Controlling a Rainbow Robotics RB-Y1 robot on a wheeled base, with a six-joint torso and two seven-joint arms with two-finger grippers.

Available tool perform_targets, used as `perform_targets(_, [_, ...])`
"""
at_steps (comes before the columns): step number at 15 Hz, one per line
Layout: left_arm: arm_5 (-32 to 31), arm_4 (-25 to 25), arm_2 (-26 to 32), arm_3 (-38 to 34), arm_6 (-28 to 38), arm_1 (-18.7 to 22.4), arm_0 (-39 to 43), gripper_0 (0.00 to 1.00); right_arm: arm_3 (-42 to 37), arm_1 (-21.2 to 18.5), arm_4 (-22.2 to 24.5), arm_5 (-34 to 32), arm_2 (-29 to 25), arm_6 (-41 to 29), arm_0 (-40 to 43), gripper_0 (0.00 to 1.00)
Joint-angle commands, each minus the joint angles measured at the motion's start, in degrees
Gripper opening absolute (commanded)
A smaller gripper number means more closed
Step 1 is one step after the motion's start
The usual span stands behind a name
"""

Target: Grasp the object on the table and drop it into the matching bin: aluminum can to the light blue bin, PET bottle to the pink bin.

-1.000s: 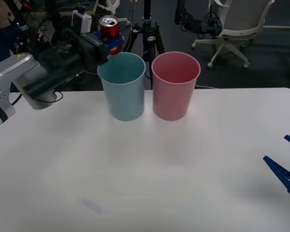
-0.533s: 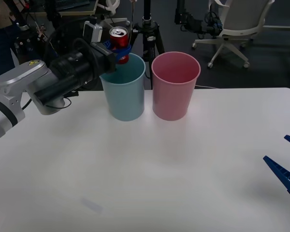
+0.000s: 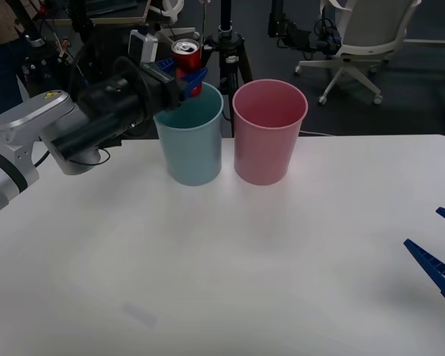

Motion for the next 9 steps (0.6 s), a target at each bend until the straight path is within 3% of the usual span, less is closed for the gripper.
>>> perform_targets(1, [-1.39, 1.06, 0.01, -0.01, 0.37, 0.21, -0.07, 1.00, 0.00, 0.00, 0.00, 0.00, 0.00, 0.00, 0.00, 1.00])
perform_targets(9, [-2.27, 2.02, 0.01, -0.80, 0.37, 0.82, -0.07, 1.00, 0.00, 0.00, 0.00, 0.00, 0.00, 0.00, 0.00, 1.00])
